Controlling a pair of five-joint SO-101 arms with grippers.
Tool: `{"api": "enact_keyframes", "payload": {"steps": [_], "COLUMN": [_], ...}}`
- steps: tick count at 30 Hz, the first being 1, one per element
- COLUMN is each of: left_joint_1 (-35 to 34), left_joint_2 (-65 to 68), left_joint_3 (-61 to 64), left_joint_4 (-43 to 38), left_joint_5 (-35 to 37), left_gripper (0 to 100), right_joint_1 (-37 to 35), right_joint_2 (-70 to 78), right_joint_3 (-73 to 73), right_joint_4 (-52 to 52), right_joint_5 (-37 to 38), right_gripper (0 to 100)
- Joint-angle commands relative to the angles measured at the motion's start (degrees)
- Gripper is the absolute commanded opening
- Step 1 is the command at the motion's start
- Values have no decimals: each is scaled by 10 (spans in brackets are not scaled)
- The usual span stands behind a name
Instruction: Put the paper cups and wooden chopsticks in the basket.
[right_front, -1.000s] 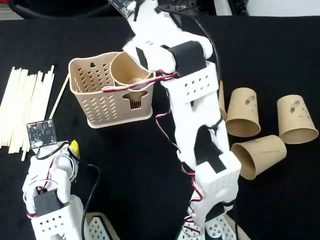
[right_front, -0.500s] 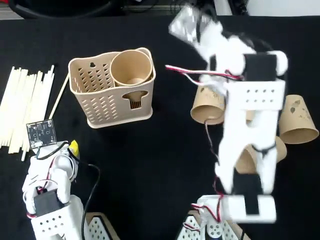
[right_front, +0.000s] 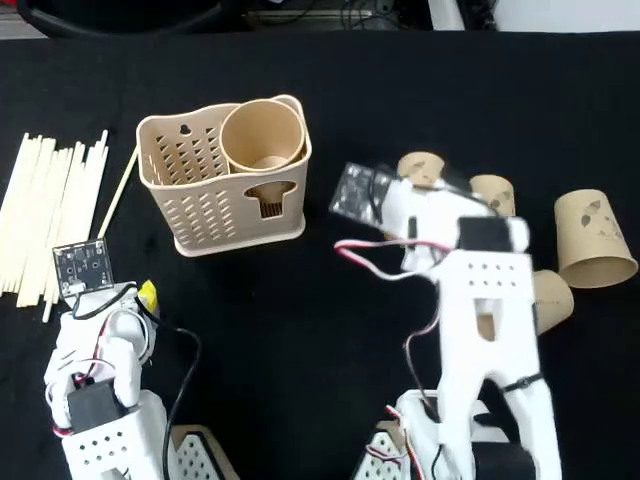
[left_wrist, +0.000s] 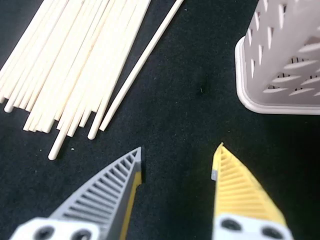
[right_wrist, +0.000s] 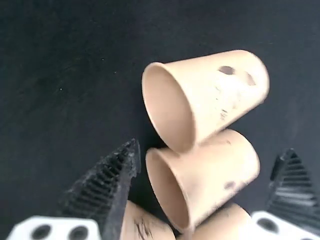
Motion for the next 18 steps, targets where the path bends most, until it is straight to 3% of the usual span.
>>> {"api": "enact_keyframes", "payload": {"steps": [1, 8, 13, 18], "left_joint_1": [0, 0, 0, 0], "left_joint_2": [-3, -3, -3, -3], "left_joint_3": [-1, 5, 6, 6], "left_joint_4": [-13, -26, -26, -26], "left_joint_5": [-4, -4, -4, -4], "left_gripper": [230, 230, 230, 230], "right_joint_1": [16, 64, 75, 76], "right_joint_2": [-18, 0, 97, 153], "right_joint_3": [87, 167, 150, 114], "right_joint_4": [-158, -385, -474, -484], "right_joint_5": [7, 5, -42, -75], "right_gripper": [410, 410, 407, 247]}}
